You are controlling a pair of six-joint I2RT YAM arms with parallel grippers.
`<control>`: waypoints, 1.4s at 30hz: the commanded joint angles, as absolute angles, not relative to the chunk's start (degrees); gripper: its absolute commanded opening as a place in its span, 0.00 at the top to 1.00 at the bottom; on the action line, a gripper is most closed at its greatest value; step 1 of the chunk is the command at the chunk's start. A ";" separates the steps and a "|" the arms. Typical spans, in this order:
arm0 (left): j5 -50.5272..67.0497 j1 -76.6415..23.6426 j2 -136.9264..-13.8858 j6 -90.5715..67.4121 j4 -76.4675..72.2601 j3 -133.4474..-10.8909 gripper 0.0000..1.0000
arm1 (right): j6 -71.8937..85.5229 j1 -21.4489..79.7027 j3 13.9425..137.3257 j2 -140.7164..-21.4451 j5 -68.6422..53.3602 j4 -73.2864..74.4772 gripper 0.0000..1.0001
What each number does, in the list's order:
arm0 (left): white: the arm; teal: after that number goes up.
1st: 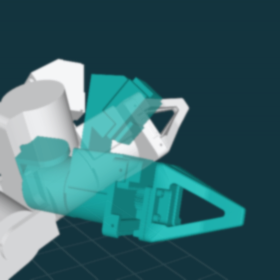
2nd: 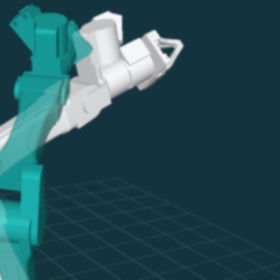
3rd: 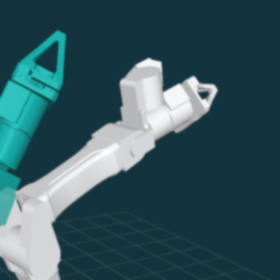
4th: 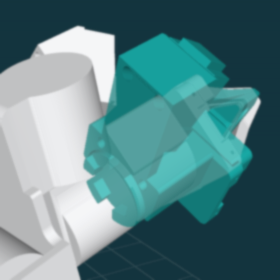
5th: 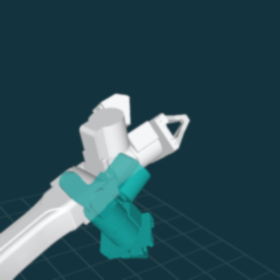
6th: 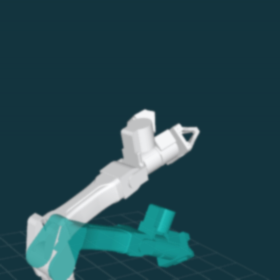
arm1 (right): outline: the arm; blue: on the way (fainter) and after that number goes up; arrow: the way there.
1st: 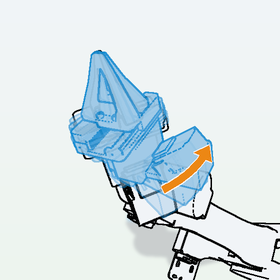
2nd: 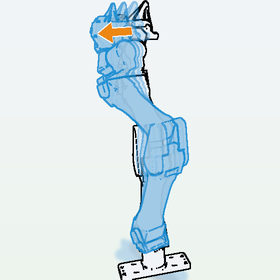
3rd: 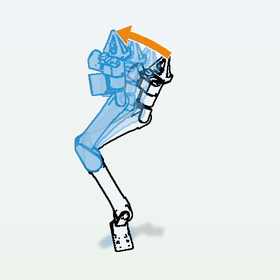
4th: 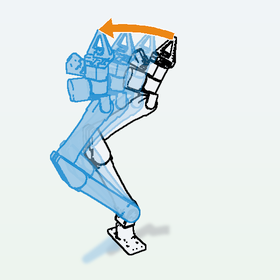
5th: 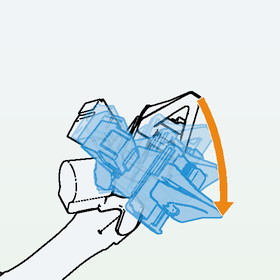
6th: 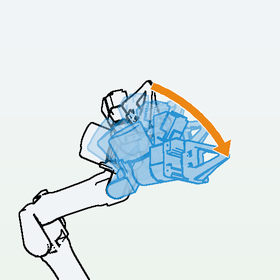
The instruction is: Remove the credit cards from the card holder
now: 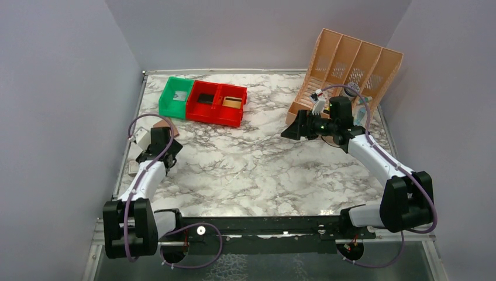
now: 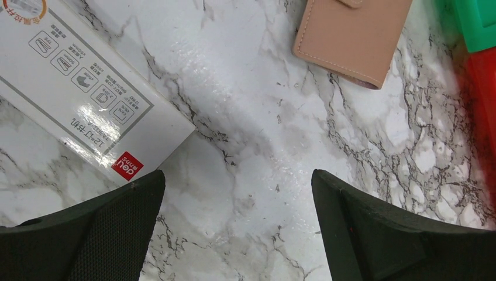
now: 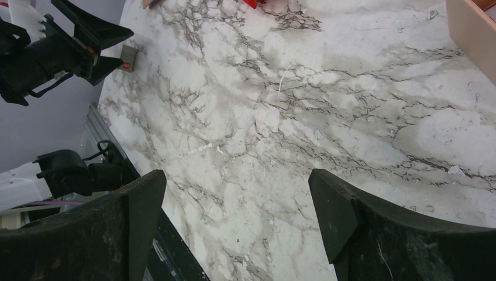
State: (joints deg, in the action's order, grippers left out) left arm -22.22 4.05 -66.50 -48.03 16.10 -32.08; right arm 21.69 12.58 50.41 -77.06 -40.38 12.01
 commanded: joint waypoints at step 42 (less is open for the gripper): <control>3.68 1.73 -108.99 -5.06 11.94 -81.38 0.40 | 20.74 12.39 52.23 -77.65 -36.70 17.30 0.04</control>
